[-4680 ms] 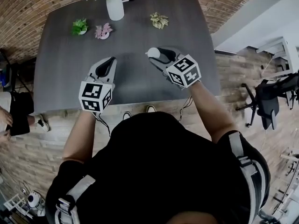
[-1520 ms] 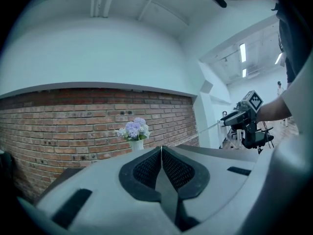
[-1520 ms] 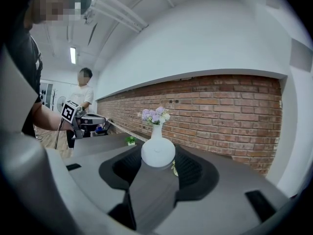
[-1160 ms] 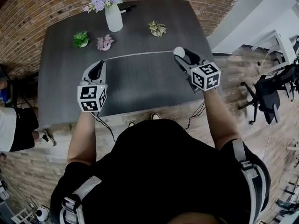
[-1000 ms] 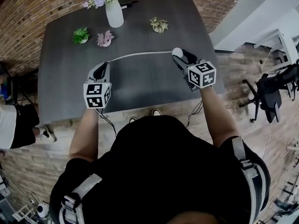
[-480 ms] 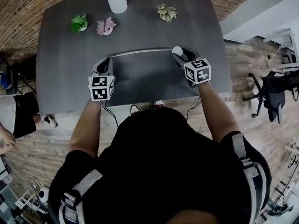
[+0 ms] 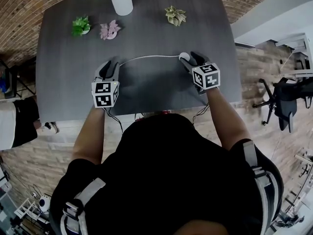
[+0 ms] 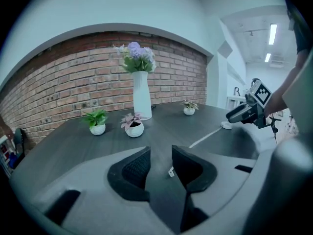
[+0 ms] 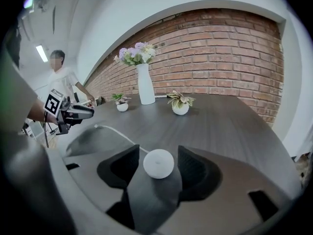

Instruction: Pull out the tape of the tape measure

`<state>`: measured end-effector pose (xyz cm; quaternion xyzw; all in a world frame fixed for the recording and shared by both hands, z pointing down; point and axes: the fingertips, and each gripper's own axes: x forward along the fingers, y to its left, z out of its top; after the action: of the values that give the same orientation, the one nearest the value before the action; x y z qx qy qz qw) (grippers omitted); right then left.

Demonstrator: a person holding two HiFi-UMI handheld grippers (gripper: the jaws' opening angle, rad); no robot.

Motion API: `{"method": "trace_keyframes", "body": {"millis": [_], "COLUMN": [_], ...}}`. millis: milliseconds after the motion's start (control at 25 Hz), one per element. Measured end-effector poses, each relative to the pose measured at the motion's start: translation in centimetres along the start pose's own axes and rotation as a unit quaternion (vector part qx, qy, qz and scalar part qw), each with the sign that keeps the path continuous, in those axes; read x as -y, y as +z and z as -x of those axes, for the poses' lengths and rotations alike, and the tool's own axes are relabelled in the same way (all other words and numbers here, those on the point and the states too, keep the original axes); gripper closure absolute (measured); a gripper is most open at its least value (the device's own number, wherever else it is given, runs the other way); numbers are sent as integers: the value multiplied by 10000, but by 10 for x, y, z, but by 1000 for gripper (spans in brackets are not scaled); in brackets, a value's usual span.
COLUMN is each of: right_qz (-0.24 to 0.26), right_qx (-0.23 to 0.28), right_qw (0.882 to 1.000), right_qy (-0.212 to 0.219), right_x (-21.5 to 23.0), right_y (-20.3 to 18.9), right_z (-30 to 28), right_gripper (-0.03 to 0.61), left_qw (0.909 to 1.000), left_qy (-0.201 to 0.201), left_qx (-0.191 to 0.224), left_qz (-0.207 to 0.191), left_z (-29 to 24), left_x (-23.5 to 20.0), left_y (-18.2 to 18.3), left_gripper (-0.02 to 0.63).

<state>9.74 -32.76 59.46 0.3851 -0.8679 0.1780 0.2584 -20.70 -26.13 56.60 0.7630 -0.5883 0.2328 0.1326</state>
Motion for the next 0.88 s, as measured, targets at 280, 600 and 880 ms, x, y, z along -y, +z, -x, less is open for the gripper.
{"method": "trace_keyframes", "body": {"millis": [280,600,880], "right_qz": [46,106,85], "right_qx": [366,482,1214], "right_qw": [9984,9978,9924], "right_qy": [-419,-441,-170], "right_x": [15,9,-20], "right_y": [18,26,72], "right_z": [9,12,37], "right_gripper": [517,581,581], "left_qw": [9986,9923,9834], "left_qy": [459,574,365], "left_qx": [175,948,1624], "left_qz": [182,552,723], "left_z": [14,47,81], "left_x": [-22,-21,-4], "left_y": [6,45,82], "left_gripper": [515,604,604]}}
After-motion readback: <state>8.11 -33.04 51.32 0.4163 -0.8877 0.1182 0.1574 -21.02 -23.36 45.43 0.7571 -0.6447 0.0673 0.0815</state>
